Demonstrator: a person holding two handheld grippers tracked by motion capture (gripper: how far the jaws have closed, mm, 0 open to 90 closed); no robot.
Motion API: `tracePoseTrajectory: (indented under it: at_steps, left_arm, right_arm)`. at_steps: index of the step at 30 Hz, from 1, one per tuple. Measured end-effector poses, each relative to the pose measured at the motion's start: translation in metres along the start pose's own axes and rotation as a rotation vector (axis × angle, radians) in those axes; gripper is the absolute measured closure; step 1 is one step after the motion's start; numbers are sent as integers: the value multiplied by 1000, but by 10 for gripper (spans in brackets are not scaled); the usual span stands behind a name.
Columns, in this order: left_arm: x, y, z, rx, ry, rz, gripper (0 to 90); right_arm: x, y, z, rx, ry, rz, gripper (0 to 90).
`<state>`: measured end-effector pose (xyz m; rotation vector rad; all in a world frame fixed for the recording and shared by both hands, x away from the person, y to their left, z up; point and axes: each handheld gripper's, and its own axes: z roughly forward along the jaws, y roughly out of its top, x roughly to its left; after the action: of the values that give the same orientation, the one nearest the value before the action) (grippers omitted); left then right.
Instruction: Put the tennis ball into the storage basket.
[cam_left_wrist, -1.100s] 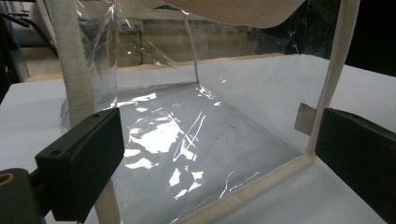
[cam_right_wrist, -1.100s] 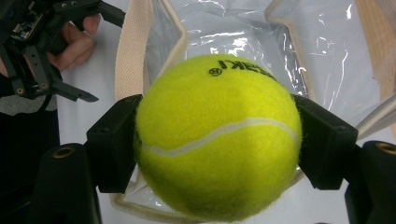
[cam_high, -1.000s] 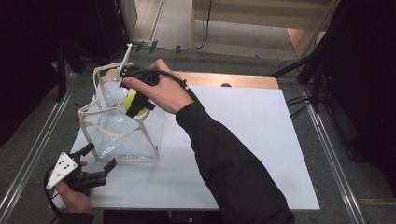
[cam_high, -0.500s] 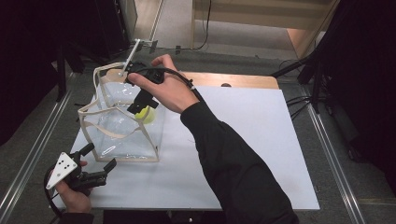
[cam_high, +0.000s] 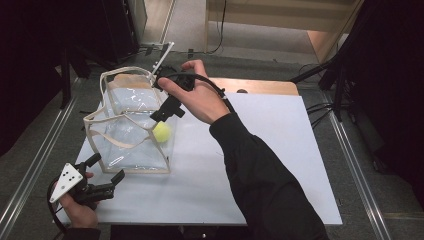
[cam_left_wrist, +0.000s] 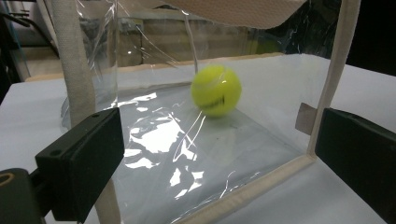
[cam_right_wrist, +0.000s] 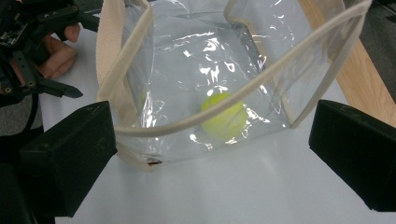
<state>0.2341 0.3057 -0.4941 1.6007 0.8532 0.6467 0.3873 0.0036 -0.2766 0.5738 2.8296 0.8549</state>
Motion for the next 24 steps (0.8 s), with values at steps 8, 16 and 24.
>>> tracePoseTrajectory:
  at_steps: [8,16,24]
  left_arm:
    - [0,0,0,-1,1,-1,13]
    - [0,0,0,-2,1,-1,13]
    - [0,0,0,-2,1,-1,13]
  right_arm:
    - [-3,-20,1,-5,-4,29,0]
    - [-5,-39,8,-16,-14,48,0]
    - [-5,-57,19,-41,-14,71,0]
